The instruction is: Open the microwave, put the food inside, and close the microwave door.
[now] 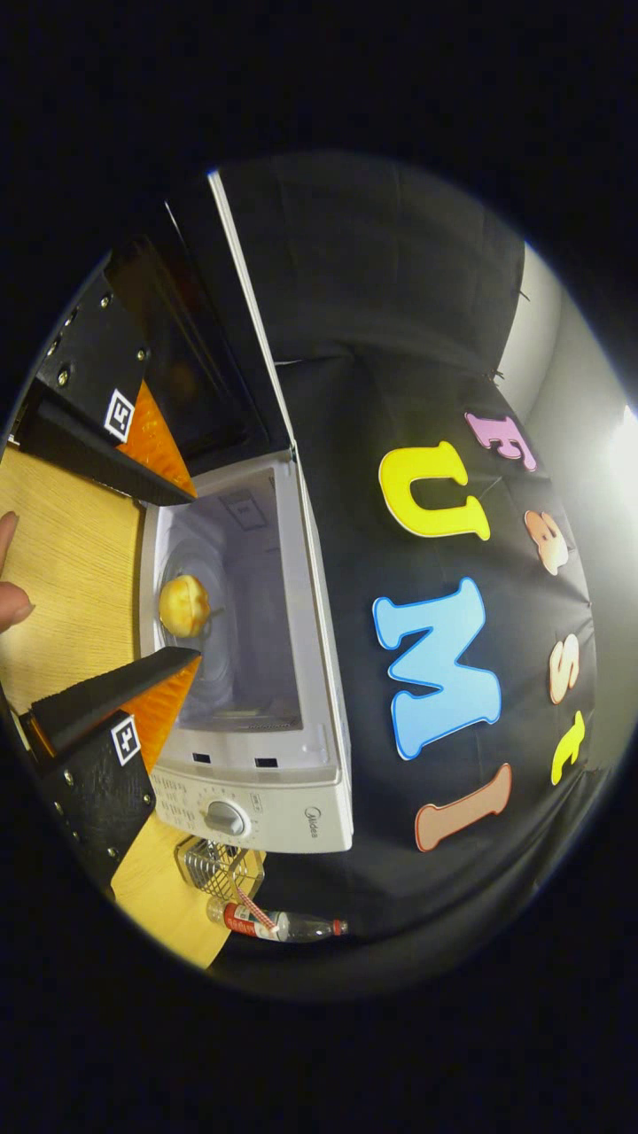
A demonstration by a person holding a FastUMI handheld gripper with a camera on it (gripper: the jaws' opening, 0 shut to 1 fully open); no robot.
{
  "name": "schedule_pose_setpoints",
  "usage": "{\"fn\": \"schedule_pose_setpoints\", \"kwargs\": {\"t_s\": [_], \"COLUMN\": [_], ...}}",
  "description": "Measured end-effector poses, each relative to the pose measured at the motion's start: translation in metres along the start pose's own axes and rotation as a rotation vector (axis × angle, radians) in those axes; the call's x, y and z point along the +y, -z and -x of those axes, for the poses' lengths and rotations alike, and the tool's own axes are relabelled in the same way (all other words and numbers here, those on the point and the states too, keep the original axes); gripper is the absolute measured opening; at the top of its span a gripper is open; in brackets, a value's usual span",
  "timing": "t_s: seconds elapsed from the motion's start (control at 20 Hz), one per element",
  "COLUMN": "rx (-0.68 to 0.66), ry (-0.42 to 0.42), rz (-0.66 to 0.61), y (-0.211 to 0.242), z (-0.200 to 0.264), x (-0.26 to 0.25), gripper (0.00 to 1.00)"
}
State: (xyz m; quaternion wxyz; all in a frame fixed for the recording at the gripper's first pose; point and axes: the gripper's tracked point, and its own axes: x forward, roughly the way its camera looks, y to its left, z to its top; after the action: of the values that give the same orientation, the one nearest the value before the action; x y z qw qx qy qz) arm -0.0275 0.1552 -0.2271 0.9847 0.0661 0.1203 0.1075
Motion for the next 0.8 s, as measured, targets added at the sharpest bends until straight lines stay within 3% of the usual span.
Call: {"fn": "schedule_pose_setpoints", "kwargs": {"t_s": [0.3,0.6,0.8], "rx": [-0.012,-0.051,-0.070], "ry": [-0.101,-0.233,-0.375], "rz": [0.137,0.137,0.095], "y": [-0.004,-0.010,-0.006], "z": [0.085,0.149,0.177], "x": [0.030,0.078,0.125], "gripper": [0.96,0.96,0.96]}}
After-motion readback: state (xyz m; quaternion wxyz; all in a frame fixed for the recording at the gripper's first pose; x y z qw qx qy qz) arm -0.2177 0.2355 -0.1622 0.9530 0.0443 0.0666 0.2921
